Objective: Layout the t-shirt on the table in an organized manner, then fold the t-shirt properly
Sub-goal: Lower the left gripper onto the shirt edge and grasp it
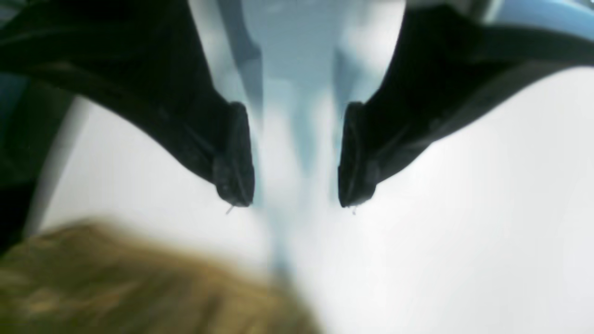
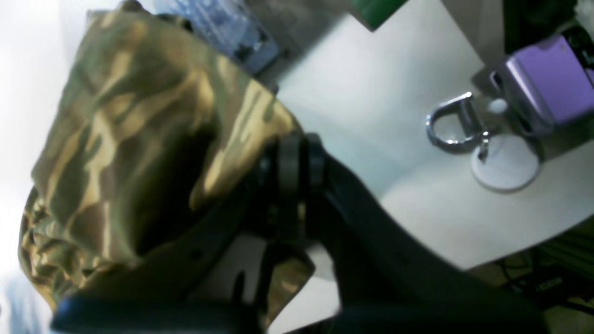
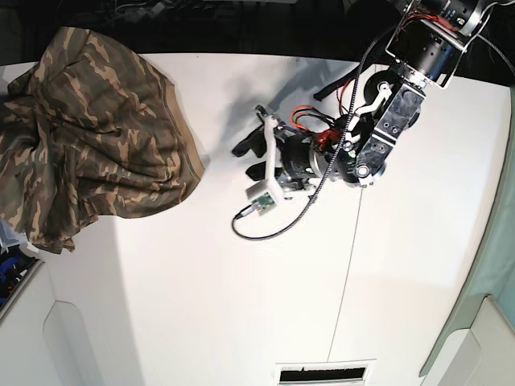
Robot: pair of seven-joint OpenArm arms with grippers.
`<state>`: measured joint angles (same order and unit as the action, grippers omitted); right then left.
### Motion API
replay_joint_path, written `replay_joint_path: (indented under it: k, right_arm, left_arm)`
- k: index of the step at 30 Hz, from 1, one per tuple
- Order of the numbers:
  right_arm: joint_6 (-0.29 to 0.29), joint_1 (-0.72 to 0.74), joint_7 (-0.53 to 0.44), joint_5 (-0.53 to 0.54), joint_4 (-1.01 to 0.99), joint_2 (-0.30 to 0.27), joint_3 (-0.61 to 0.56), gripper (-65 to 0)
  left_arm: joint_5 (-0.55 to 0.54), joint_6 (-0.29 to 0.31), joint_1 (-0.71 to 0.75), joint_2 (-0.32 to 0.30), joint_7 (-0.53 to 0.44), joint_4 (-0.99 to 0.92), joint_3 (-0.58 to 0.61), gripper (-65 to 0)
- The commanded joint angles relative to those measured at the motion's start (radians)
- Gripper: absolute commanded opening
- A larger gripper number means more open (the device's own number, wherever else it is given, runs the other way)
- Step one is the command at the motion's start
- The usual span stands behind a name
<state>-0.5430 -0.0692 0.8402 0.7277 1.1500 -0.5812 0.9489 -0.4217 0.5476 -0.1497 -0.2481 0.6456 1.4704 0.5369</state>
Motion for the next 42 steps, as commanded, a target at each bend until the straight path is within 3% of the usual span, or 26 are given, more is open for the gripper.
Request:
replay_joint_path:
  k: [1,7,9,17,26,27,31,42]
  right_arm:
    - [-0.004,0.008,-0.005,0.012,0.018,-0.031,0.008,-65.0]
    - [-0.003,0.006,-0.002,-0.001,0.018,-0.031,0.008,-65.0]
    - [-0.003,0.005,-0.002,0.002,0.018,-0.031,0.006,-65.0]
    - [-0.003,0.005,0.010,0.002,0.018,-0.031,0.006,-65.0]
    - [-0.003,0.005,0.022,0.006,0.018,-0.031,0.006,-65.0]
    - [-0.003,0.005,0.024,0.006,0.018,-0.031,0.006,-65.0]
    - [-0.003,0.005,0.024,0.007,0.018,-0.031,0.006,-65.0]
    - [-0.005,0.006,0.032,0.082,0.018,-0.018,0.006,-65.0]
  left_arm:
    - [-0.005,-0.028,-0.024,0.006,-0.018,0.015,0.006,-31.9]
    - [0.050,-0.240,-0.013,0.136,-0.017,-0.053,0.039,-31.9]
    - [0.072,-0.270,-0.014,0.177,-0.017,-0.106,0.023,-31.9]
    - [0.056,-0.270,-0.014,0.284,-0.006,-0.232,-0.036,-31.9]
    - [0.063,-0.268,-0.011,0.346,-0.031,-0.275,-0.036,-32.7]
    - [0.075,-0.268,-0.011,0.348,-0.037,-0.275,-0.036,-36.4]
    - [0.123,-0.283,-0.011,0.351,-0.053,-0.275,-0.036,-65.0]
    - [0.215,-0.282,-0.031,0.323,0.013,-0.271,-0.046,-65.0]
